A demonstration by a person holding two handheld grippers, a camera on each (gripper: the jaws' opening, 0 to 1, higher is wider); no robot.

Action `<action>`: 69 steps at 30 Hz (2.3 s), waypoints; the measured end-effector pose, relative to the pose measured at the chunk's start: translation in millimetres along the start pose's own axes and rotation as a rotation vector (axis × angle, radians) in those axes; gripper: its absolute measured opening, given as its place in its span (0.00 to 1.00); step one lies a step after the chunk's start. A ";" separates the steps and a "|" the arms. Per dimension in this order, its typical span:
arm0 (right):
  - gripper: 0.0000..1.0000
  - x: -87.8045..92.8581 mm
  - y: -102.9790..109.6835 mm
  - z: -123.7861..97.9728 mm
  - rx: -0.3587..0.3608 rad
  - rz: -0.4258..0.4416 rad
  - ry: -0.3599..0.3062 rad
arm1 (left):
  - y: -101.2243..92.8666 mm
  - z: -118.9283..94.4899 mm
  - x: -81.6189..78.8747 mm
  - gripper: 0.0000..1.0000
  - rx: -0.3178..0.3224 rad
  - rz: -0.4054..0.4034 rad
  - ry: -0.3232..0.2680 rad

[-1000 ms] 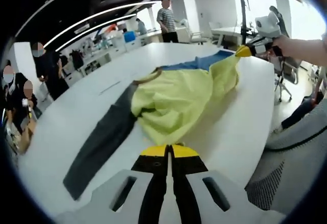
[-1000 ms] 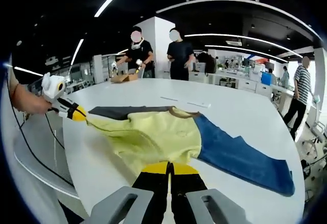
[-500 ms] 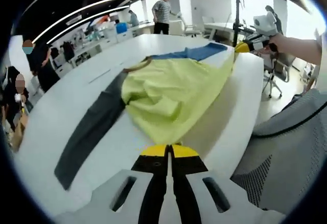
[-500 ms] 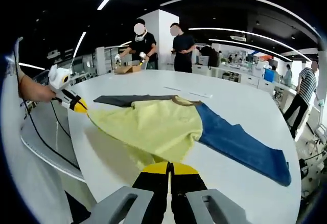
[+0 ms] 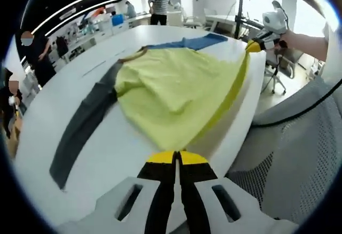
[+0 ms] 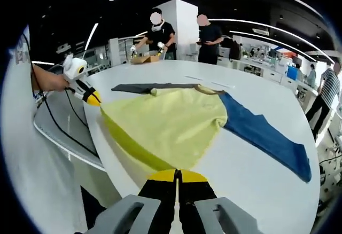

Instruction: Fold the garment on the visible template until the final outline fits inside the template.

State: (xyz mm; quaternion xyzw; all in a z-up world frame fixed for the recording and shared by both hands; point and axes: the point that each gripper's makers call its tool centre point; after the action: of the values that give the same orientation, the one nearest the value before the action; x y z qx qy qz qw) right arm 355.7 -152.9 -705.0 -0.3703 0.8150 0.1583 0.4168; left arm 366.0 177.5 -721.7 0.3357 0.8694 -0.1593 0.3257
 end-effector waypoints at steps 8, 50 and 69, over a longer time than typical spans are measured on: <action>0.00 23.7 20.5 2.6 -0.055 0.018 0.060 | -2.6 3.1 20.7 0.00 0.039 -0.014 0.066; 0.00 41.1 29.7 5.8 -0.095 0.046 0.097 | -20.2 -4.6 56.5 0.07 0.023 0.062 0.276; 0.00 43.8 32.5 3.8 -0.099 0.050 0.095 | -22.3 -4.0 15.5 0.00 -0.002 0.064 0.143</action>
State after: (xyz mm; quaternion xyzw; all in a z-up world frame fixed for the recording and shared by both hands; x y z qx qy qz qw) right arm 317.3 -149.4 -743.8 -0.3767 0.8340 0.1911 0.3549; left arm 340.0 170.7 -727.8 0.3735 0.8795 -0.1235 0.2679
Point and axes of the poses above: the point that each gripper's makers call its tool centre point, and the gripper's own axes: z roughly forward along the fingers, y roughly to its left, x roughly out of its underside, and after that the axes turned 8 degrees about -z, right-handed
